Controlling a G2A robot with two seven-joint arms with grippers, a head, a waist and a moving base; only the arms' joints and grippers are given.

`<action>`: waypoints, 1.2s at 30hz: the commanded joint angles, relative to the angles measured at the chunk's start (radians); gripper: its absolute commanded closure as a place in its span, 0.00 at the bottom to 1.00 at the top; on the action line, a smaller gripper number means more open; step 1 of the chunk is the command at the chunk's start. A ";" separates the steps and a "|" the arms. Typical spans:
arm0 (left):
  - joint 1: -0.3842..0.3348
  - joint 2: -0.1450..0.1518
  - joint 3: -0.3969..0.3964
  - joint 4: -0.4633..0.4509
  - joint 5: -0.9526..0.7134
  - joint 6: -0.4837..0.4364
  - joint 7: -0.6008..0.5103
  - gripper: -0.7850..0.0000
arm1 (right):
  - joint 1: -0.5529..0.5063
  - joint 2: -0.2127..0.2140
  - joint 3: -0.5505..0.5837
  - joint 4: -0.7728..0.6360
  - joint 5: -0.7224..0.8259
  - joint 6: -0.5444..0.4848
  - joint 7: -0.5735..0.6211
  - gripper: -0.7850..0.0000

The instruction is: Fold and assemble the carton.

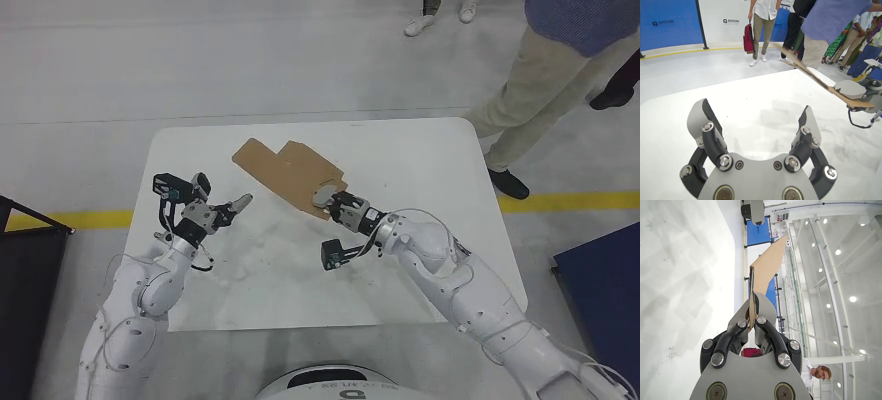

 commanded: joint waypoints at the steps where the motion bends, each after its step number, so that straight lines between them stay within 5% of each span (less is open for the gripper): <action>1: 0.007 -0.005 0.025 0.020 -0.130 -0.029 -0.028 0.00 | 0.000 0.000 0.000 0.000 0.000 0.000 0.000 1.00; 6: -0.047 -0.009 0.036 0.072 -0.846 0.041 -0.446 0.00 | -0.002 -0.003 0.012 -0.004 -0.010 0.030 0.056 1.00; 10: -0.085 -0.003 0.008 0.108 -1.183 0.146 -0.686 0.00 | 0.000 -0.005 0.010 -0.026 -0.082 0.023 0.124 1.00; 16: -0.128 -0.003 0.026 0.117 -1.459 0.242 -0.864 0.00 | 0.012 -0.013 -0.018 -0.064 -0.159 -0.033 0.192 1.00; 21: -0.166 -0.006 0.061 0.127 -1.461 0.241 -0.847 0.00 | 0.022 -0.020 -0.043 -0.093 -0.209 -0.070 0.219 1.00; 28: -0.224 -0.014 0.143 0.139 -1.350 0.259 -0.734 0.51 | 0.016 -0.026 -0.057 -0.120 -0.230 -0.077 0.217 1.00; 33: -0.246 -0.018 0.167 0.142 -1.335 0.262 -0.662 0.61 | 0.007 -0.026 -0.051 -0.131 -0.235 -0.081 0.198 1.00; 35: -0.247 -0.020 0.178 0.138 -1.321 0.257 -0.644 0.81 | 0.003 -0.026 -0.049 -0.133 -0.236 -0.081 0.191 1.00; 36: -0.247 -0.020 0.183 0.137 -1.316 0.260 -0.637 1.00 | 0.001 -0.026 -0.048 -0.134 -0.237 -0.081 0.190 1.00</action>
